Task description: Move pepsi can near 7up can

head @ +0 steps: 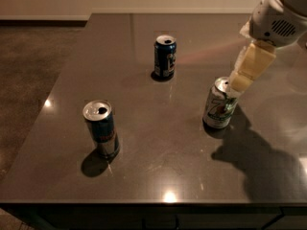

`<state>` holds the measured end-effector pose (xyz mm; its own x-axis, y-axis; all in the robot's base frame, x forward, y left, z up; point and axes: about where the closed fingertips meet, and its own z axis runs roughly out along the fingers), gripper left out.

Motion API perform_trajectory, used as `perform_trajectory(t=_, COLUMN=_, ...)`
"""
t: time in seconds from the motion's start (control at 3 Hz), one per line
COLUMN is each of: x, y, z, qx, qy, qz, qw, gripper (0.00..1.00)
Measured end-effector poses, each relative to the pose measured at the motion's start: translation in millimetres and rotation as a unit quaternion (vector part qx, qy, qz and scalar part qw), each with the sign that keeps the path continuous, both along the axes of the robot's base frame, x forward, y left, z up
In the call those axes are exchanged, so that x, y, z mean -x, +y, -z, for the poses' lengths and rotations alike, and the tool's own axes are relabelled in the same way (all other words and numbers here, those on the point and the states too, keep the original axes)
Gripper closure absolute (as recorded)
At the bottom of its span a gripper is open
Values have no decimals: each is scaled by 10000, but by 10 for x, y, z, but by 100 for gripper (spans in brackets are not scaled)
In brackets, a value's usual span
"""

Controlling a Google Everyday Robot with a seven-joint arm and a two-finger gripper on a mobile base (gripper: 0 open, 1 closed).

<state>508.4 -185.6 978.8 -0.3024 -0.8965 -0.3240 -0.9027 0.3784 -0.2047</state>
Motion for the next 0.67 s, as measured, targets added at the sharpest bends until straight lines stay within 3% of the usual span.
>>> perform_trajectory(t=0.33, x=-360, y=153, z=-43, qx=-475, qy=-10, qz=319, qw=9984, gripper=0)
perform_trajectory(t=0.67, x=-672, y=295, z=2, qx=-862, qy=-110, qz=640, qw=9942, gripper=0)
